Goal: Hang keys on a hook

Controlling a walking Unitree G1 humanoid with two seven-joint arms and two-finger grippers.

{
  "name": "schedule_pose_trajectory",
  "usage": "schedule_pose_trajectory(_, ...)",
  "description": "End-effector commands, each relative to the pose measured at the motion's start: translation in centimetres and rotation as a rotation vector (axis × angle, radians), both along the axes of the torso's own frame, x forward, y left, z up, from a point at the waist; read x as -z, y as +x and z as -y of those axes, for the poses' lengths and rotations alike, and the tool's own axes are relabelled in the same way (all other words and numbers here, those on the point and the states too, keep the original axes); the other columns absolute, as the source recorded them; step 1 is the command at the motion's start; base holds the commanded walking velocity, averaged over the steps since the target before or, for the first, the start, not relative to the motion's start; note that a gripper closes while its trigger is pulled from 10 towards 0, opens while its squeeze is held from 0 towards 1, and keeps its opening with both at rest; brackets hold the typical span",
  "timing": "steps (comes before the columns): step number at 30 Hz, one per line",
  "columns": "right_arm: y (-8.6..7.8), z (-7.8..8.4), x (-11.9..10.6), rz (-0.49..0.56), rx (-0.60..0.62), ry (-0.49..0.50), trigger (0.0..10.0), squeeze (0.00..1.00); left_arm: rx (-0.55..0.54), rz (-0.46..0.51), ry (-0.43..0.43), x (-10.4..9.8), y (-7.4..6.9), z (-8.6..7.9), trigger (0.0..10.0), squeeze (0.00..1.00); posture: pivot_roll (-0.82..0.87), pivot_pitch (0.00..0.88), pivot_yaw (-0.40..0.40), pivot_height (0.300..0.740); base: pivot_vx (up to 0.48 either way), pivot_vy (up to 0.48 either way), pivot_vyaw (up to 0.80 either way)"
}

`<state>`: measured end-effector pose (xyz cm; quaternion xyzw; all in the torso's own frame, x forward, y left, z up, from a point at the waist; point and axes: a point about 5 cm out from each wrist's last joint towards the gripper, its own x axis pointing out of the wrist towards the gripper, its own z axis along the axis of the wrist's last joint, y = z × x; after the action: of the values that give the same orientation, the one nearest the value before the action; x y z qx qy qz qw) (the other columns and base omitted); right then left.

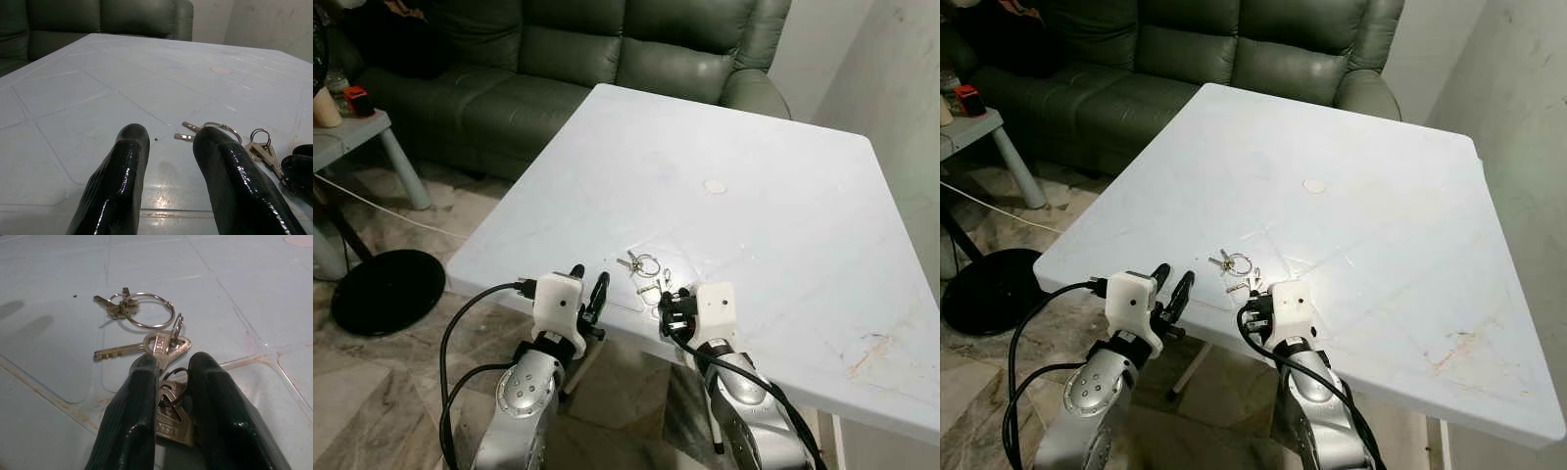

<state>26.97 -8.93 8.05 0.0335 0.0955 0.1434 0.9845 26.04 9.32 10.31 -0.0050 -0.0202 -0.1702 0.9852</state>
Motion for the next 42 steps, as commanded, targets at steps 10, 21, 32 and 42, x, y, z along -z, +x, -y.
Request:
schedule_pose_trajectory(10,0.0,0.4,-0.2,0.023,0.005,0.008,9.0,0.00,0.007,0.003,0.006,-0.1,-0.1,0.3,10.0,0.00,0.11,0.078,-0.090,0.736,0.000,0.000,0.00)
schedule_pose_trajectory(21,0.0,0.8,-0.4,0.045,0.023,0.011,0.0,0.00,0.010,0.004,0.005,-0.1,-0.1,0.4,10.0,0.00,0.11,0.080,-0.091,0.736,0.000,0.000,0.00)
schedule_pose_trajectory(32,-0.2,1.0,-0.5,0.061,0.019,0.007,0.0,0.00,0.011,0.005,0.006,-0.1,0.0,0.5,10.0,0.00,0.10,0.083,-0.090,0.736,0.000,0.000,0.00)
schedule_pose_trajectory(42,1.5,3.0,-2.9,0.153,0.187,0.126,0.0,0.00,0.002,0.014,0.004,-0.3,0.4,0.5,10.0,0.00,0.11,0.071,-0.087,0.736,0.000,0.000,0.00)
